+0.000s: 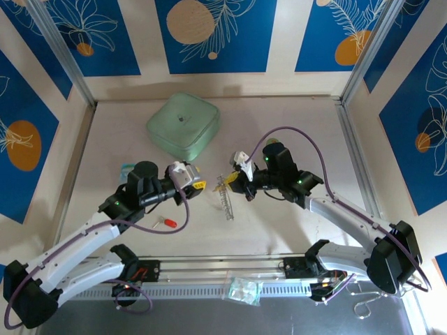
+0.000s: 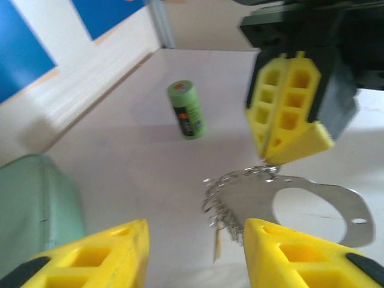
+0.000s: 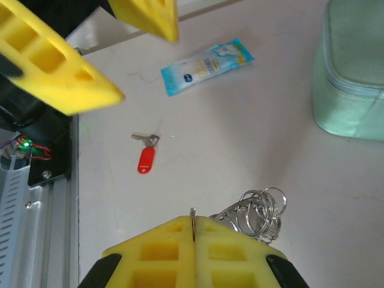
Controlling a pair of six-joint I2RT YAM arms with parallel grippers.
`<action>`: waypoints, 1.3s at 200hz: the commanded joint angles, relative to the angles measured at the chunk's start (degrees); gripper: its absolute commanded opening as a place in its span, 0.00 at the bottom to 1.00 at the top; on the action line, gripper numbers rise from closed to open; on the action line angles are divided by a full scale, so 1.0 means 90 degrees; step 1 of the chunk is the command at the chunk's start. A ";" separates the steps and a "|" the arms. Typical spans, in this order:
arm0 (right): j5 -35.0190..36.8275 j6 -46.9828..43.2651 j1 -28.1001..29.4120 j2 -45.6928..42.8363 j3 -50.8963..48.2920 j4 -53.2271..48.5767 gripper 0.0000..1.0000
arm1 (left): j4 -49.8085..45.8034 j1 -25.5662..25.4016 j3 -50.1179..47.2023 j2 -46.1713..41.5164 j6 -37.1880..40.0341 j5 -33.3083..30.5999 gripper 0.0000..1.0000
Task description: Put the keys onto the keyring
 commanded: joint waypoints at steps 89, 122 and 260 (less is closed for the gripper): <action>-0.0332 -0.0950 0.0508 -0.0036 0.0070 0.0034 0.00 | 0.0237 0.0012 -0.0456 0.0281 0.0296 0.1489 0.37; -0.0296 -0.1168 0.0586 -0.0027 0.0003 0.0023 0.00 | 0.0450 0.0024 -0.0586 0.0336 0.0303 0.1489 0.33; -0.0225 -0.1427 0.0938 0.0209 0.0190 -0.0121 0.00 | 0.0805 0.0027 -0.0809 0.0603 0.0281 0.2568 0.21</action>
